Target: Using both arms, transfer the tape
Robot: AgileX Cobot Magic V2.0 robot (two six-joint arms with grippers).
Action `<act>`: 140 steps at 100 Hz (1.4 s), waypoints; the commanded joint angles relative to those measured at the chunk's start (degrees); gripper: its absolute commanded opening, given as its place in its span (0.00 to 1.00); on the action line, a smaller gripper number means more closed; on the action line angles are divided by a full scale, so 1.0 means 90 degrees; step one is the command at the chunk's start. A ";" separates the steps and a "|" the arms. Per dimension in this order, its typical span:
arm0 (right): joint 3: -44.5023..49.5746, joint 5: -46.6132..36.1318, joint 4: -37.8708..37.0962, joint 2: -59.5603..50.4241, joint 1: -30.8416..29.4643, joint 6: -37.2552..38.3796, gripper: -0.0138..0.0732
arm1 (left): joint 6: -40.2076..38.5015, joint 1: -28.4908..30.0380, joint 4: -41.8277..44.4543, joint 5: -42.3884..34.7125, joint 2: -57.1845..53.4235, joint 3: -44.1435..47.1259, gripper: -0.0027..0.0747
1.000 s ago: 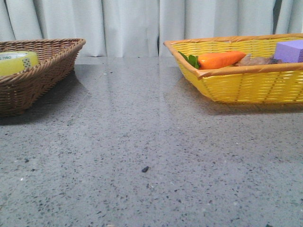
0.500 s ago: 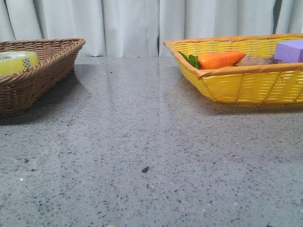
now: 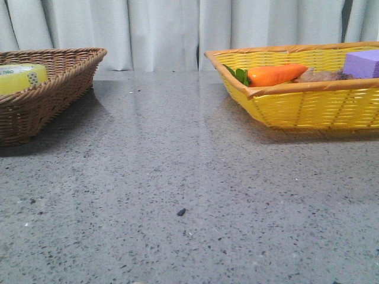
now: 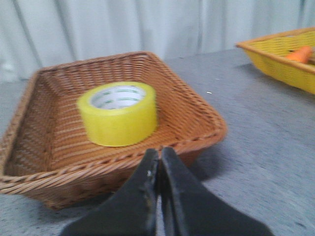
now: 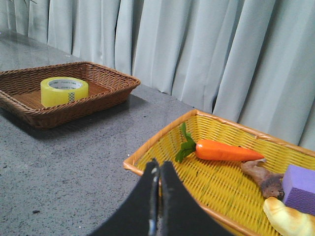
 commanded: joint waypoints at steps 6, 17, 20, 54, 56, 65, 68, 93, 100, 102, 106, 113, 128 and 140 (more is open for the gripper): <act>-0.0143 -0.0469 -0.0153 0.0089 -0.0023 -0.0006 0.08 | -0.0844 0.0462 0.0214 -0.1221 -0.0202 0.0284 0.01; -0.0143 -0.0469 -0.0153 0.0089 -0.0023 -0.0006 0.08 | -0.0993 0.0894 0.0535 -0.1361 -0.0412 0.0624 0.01; -0.0143 -0.0469 -0.0153 0.0089 -0.0023 -0.0006 0.08 | -0.1047 0.0999 0.0681 -0.1441 -0.0456 0.0725 0.01; -0.0143 -0.0469 -0.0153 0.0089 -0.0023 -0.0006 0.08 | -0.1712 0.1423 0.0812 -0.0561 -0.0882 0.1726 0.01; -0.0143 -0.0469 -0.0153 0.0089 -0.0023 -0.0006 0.08 | -0.1712 0.1423 0.0864 -0.0489 -0.0882 0.1726 0.01; -0.0143 -0.0469 -0.0153 0.0089 -0.0023 -0.0006 0.08 | -0.1712 0.1423 0.0911 -0.0516 -0.0882 0.1726 0.01; -0.0143 -0.0469 -0.0153 0.0089 -0.0023 -0.0006 0.08 | -0.1712 0.1423 0.0911 -0.0516 -0.0882 0.1726 0.01; -0.0143 -0.0469 -0.0153 0.0089 -0.0023 -0.0006 0.08 | -0.1712 0.1410 0.0911 -0.0516 -0.0870 0.1726 0.01; -0.0143 -0.0469 -0.0153 0.0089 -0.0023 -0.0006 0.08 | -0.1712 0.1410 0.0911 -0.0516 -0.0870 0.1726 0.01; -0.0143 -0.0469 -0.0153 0.0089 -0.0023 -0.0006 0.08 | -0.1712 0.1410 0.0911 -0.0516 -0.0870 0.1726 0.01; -0.0143 -0.0469 -0.0153 0.0089 -0.0023 -0.0006 0.08 | -0.1712 0.1410 0.0911 -0.0516 -0.0870 0.1726 0.01; -0.0143 -0.0469 -0.0153 0.0089 -0.0023 -0.0006 0.08 | -0.1712 0.1410 0.0911 -0.0516 -0.0870 0.1726 0.01; -0.0143 -0.0469 -0.0153 0.0089 -0.0023 -0.0006 0.08 | -0.1712 0.1410 0.0911 -0.0516 -0.0870 0.1726 0.01; -0.0143 -0.0469 -0.0153 0.0089 -0.0023 -0.0006 0.08 | -0.1712 0.1410 0.0911 -0.0516 -0.0870 0.1726 0.01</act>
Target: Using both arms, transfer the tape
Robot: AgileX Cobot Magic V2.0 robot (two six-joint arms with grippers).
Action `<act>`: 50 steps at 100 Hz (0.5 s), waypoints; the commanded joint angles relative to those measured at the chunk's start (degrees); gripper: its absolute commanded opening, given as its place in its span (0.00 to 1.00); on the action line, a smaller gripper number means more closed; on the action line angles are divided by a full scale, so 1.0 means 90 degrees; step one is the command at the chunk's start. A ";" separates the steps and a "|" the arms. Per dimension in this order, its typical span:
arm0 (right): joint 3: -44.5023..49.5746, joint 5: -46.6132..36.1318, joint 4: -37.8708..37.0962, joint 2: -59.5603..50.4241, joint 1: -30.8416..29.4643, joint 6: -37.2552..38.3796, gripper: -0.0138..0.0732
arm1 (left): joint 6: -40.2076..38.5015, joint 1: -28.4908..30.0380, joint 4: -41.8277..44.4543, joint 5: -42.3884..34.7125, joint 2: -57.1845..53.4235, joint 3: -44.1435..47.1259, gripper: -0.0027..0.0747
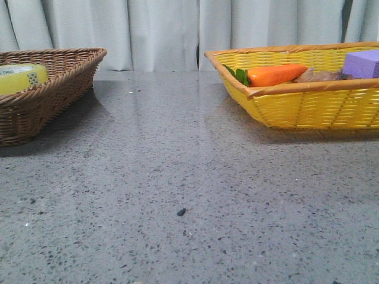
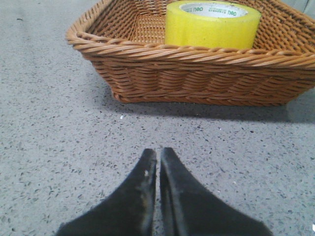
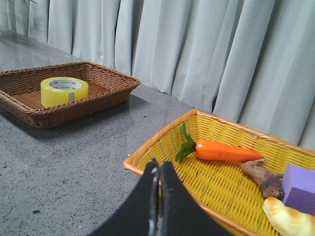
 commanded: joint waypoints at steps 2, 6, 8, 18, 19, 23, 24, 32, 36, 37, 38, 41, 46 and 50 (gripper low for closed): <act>-0.0143 -0.0469 -0.0153 0.0089 -0.0023 -0.0012 0.08 | -0.0065 0.0004 0.0016 -0.0305 -0.0186 0.0063 0.01; -0.0129 -0.0469 -0.0153 0.0089 -0.0023 -0.0012 0.08 | -0.0065 0.0004 0.0016 -0.0305 -0.0186 0.0063 0.01; -0.0116 -0.0469 -0.0153 0.0089 -0.0023 -0.0012 0.08 | -0.0065 0.0004 0.0016 -0.0305 -0.0186 0.0063 0.01; -0.0003 -0.0469 -0.0153 0.0089 -0.0023 -0.0012 0.08 | -0.0065 0.0004 0.0016 -0.0305 -0.0186 0.0063 0.01; 0.0010 -0.0469 -0.0153 0.0089 -0.0023 -0.0012 0.08 | -0.0065 0.0004 0.0016 -0.0305 -0.0186 0.0063 0.01; 0.0128 -0.0484 -0.0153 0.0089 -0.0023 -0.0012 0.08 | -0.0065 0.0004 0.0016 -0.0305 -0.0186 0.0063 0.01; 0.0153 -0.0505 -0.0153 0.0089 -0.0023 -0.0012 0.08 | -0.0065 0.0004 0.0016 -0.0305 -0.0186 0.0063 0.01; 0.0543 -0.0846 -0.0153 0.0082 -0.0130 -0.0012 0.08 | -0.0065 0.0004 0.0016 -0.0305 -0.0186 0.0063 0.01; 0.0722 -0.1130 -0.0153 0.0082 -0.0248 -0.0012 0.08 | -0.0065 0.0004 0.0016 -0.0305 -0.0186 0.0063 0.01; 0.0795 -0.1252 -0.0153 0.0082 -0.0304 -0.0012 0.08 | -0.0065 0.0004 0.0016 -0.0305 -0.0186 0.0063 0.01; 0.0870 -0.1384 -0.0153 0.0082 -0.0366 -0.0012 0.08 | -0.0065 0.0004 0.0016 -0.0305 -0.0186 0.0063 0.01; 0.1032 -0.1678 -0.0153 0.0082 -0.0503 -0.0012 0.08 | -0.0065 0.0004 0.0016 -0.0305 -0.0186 0.0063 0.01; 0.1337 -0.2334 -0.0153 0.0082 -0.0812 -0.0012 0.08 | -0.0065 0.0004 0.0016 -0.0305 -0.0186 0.0063 0.01; 0.1569 -0.2944 -0.0031 0.0082 -0.1095 -0.0012 0.08 | -0.0065 0.0004 0.0016 -0.0305 -0.0186 0.0063 0.01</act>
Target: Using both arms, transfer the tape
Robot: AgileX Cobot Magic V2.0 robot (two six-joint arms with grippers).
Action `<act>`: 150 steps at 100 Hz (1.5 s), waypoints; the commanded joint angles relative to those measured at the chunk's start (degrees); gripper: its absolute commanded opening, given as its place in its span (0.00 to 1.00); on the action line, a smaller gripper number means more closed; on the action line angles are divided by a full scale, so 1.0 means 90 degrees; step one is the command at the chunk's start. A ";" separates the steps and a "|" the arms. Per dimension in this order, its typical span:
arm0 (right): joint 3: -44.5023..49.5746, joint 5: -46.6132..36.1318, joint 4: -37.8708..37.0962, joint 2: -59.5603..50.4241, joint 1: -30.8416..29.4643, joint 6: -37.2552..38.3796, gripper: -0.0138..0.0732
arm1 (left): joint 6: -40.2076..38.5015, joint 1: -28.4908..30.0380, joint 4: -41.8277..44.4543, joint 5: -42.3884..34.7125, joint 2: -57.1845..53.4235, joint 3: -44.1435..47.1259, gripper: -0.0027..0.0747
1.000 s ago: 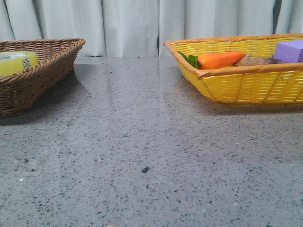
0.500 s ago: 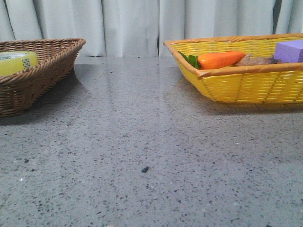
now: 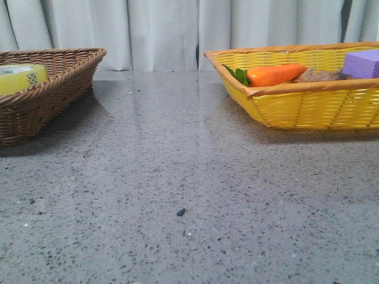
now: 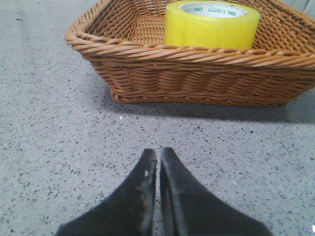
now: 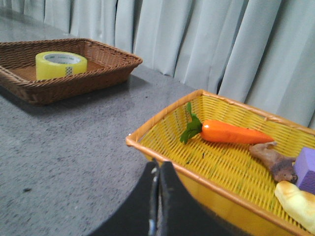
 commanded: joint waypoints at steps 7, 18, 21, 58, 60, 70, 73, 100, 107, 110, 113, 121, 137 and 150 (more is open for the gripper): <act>0.0746 -0.3064 0.0471 0.0082 -0.1130 -0.0012 0.08 | -0.0065 0.0004 0.0002 -0.0305 -0.0186 0.0063 0.01; 0.1489 -0.4907 0.1173 0.0082 -0.2158 -0.0012 0.08 | -0.0065 0.0004 0.0002 -0.0305 -0.0186 0.0063 0.01; 0.1636 -0.5201 0.1328 0.0071 -0.2386 -0.0012 0.08 | -0.0065 0.0004 0.0002 -0.0305 -0.0186 0.0063 0.01; 0.2432 -0.3990 0.1984 -0.0603 -0.4427 -0.0012 0.08 | -0.0065 0.0004 0.0002 -0.0305 -0.0186 0.0063 0.01; 0.2432 -0.3711 0.1984 -0.0645 -0.4481 -0.0012 0.08 | -0.0065 0.0004 0.0002 -0.0305 -0.0186 0.0063 0.01; 0.2444 -0.2367 0.1984 -0.0987 -0.4610 -0.0012 0.08 | -0.0065 0.0004 0.0002 -0.0305 -0.0186 0.0063 0.01; 0.2444 -0.2029 0.1972 -0.1042 -0.4618 -0.0012 0.08 | -0.0065 0.0004 0.0002 -0.0305 -0.0186 0.0063 0.01; 0.2444 -0.0396 0.1796 -0.1011 -0.4625 -0.0065 0.08 | -0.0065 0.0004 0.0002 -0.0305 -0.0186 0.0063 0.01; 0.2444 -0.0396 0.1796 -0.1011 -0.4625 -0.0065 0.08 | -0.0065 0.0004 0.0002 -0.0305 -0.0186 0.0063 0.01; 0.2444 -0.0396 0.1796 -0.1011 -0.4625 -0.0065 0.08 | -0.0065 0.0004 0.0002 -0.0305 -0.0186 0.0063 0.01; 0.2444 -0.0396 0.1796 -0.1011 -0.4625 -0.0065 0.08 | -0.0065 0.0004 0.0002 -0.0305 -0.0186 0.0063 0.01; 0.2444 -0.0396 0.1796 -0.1011 -0.4625 -0.0065 0.08 | -0.0065 0.0004 0.0002 -0.0305 -0.0186 0.0063 0.01; 0.2444 -0.0396 0.1796 -0.1011 -0.4625 -0.0065 0.08 | -0.0054 0.0004 0.0002 -0.0305 -0.0186 0.0063 0.01; 0.2444 -0.0396 0.1796 -0.1011 -0.4625 -0.0065 0.08 | -0.0054 0.0004 0.0002 -0.0305 -0.0186 0.0063 0.01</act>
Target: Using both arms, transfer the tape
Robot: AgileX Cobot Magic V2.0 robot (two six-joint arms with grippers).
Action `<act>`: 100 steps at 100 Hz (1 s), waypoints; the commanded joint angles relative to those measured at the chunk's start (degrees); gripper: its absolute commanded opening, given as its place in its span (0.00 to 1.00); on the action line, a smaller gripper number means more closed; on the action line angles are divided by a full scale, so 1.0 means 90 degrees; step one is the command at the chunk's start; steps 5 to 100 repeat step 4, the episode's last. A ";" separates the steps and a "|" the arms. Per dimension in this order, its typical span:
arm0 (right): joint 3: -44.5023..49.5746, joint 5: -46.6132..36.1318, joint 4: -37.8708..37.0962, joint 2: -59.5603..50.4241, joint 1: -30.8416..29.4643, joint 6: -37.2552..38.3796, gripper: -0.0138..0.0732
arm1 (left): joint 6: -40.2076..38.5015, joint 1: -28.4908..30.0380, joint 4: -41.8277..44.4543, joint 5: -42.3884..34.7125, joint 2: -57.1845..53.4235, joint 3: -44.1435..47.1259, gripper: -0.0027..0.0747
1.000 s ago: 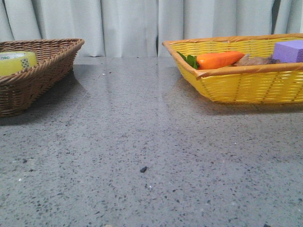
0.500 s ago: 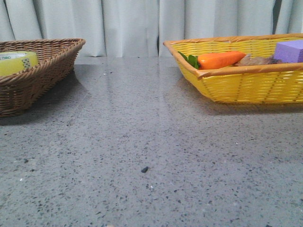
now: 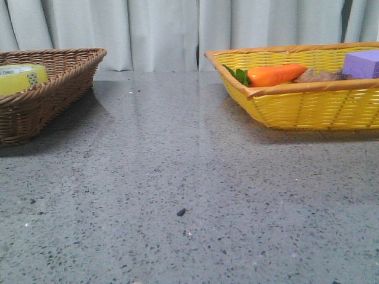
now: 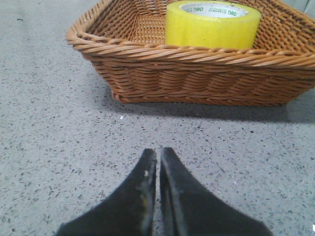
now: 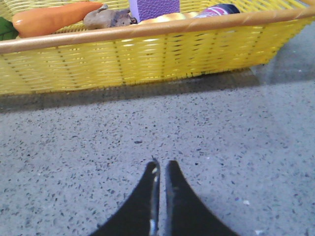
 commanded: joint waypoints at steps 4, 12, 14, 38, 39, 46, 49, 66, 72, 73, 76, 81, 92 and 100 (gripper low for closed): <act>0.0144 -0.0127 -0.0096 -0.0120 -0.0056 -0.0046 0.08 | -0.0054 0.0004 0.0002 -0.0305 -0.0186 0.0063 0.01; 0.0144 -0.0127 -0.0096 -0.0120 -0.0056 -0.0046 0.08 | -0.0054 0.0004 0.0002 -0.0305 -0.0186 0.0063 0.01; 0.0144 -0.0127 -0.0096 -0.0120 -0.0056 -0.0046 0.08 | -0.0054 0.0004 0.0002 -0.0305 -0.0186 0.0063 0.01; 0.0144 -0.0127 -0.0096 -0.0120 -0.0056 -0.0046 0.08 | -0.0054 0.0004 0.0002 -0.0305 -0.0186 0.0063 0.01; 0.0144 -0.0127 -0.0096 -0.0120 -0.0056 -0.0046 0.08 | -0.0054 0.0004 0.0002 -0.0305 -0.0186 0.0063 0.01; 0.0144 -0.0127 -0.0096 -0.0120 -0.0056 -0.0046 0.08 | -0.0054 0.0004 0.0002 -0.0305 -0.0186 0.0063 0.01; 0.0144 -0.0127 -0.0096 -0.0120 -0.0056 -0.0046 0.08 | -0.0054 0.0004 0.0002 -0.0305 -0.0186 0.0063 0.01; 0.0144 -0.0127 -0.0096 -0.0120 -0.0056 -0.0046 0.08 | -0.0054 0.0004 0.0002 -0.0305 -0.0186 0.0063 0.01; 0.0144 -0.0127 -0.0096 -0.0120 -0.0056 -0.0046 0.08 | -0.0054 0.0004 0.0002 -0.0305 -0.0186 0.0063 0.01; 0.0144 -0.0127 -0.0096 -0.0120 -0.0056 -0.0046 0.08 | -0.0054 0.0004 0.0002 -0.0305 -0.0186 0.0063 0.01; 0.0144 -0.0127 -0.0096 -0.0120 -0.0056 -0.0046 0.08 | -0.0054 0.0004 0.0002 -0.0305 -0.0186 0.0063 0.01; 0.0144 -0.0127 -0.0096 -0.0120 -0.0056 -0.0046 0.08 | -0.0054 0.0004 0.0002 -0.0305 -0.0186 0.0063 0.01; 0.0144 -0.0127 -0.0096 -0.0120 -0.0056 -0.0046 0.08 | -0.0054 0.0004 0.0002 -0.0305 -0.0186 0.0063 0.01; 0.0144 -0.0127 -0.0096 -0.0120 -0.0056 -0.0046 0.08 | -0.0054 0.0004 0.0002 -0.0305 -0.0186 0.0063 0.01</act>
